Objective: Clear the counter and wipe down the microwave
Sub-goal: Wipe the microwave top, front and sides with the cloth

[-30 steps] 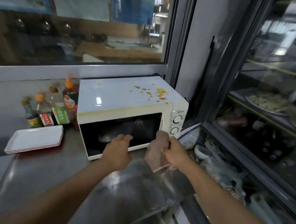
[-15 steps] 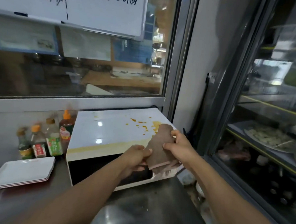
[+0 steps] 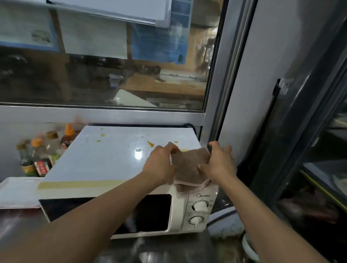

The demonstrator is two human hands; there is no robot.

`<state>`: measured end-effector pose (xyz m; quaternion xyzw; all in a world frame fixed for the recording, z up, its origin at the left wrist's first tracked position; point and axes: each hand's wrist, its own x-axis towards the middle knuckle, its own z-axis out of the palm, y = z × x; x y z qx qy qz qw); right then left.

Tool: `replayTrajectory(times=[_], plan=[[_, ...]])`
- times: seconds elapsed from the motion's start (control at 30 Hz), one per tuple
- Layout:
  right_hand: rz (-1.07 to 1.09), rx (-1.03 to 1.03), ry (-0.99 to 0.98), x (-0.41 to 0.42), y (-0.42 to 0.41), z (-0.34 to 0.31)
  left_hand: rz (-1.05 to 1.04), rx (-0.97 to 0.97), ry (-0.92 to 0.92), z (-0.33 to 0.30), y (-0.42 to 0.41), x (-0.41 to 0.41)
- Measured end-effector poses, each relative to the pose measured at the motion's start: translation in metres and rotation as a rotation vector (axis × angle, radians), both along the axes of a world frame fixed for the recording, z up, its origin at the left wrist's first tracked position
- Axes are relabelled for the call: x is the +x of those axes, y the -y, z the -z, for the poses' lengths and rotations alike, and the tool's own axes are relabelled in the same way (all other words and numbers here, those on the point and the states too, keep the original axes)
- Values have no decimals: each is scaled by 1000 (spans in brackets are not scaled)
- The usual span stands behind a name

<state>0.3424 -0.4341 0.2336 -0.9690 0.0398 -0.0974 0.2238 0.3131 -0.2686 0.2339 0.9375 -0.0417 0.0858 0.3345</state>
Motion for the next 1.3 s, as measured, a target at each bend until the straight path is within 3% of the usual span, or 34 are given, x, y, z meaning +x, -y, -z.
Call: replayTrajectory(times=[0.1, 0.23, 0.3, 0.43, 0.7, 1.0, 1.1, 1.3], plan=[[-26, -151, 14, 5, -1, 19, -58, 105, -4, 12, -18, -2], [-248, -108, 159, 1, -17, 32, -147, 221, 41, 22, -55, -5], [-345, -153, 73, -1, -25, 43, -194, 301, 26, 26, -74, -6], [-314, -284, -134, 19, -24, 54, -240, 450, -55, 38, -102, -8], [-311, -340, -123, 63, -34, 56, -173, 427, -87, 53, -125, -5], [-671, -328, -46, 11, -94, 65, -152, 366, -72, 45, -142, 3], [-609, -261, -27, 17, -69, 58, -157, 407, -73, 46, -149, 12], [-398, -343, 60, 82, -42, 52, -163, 406, -116, 47, -159, 33]])
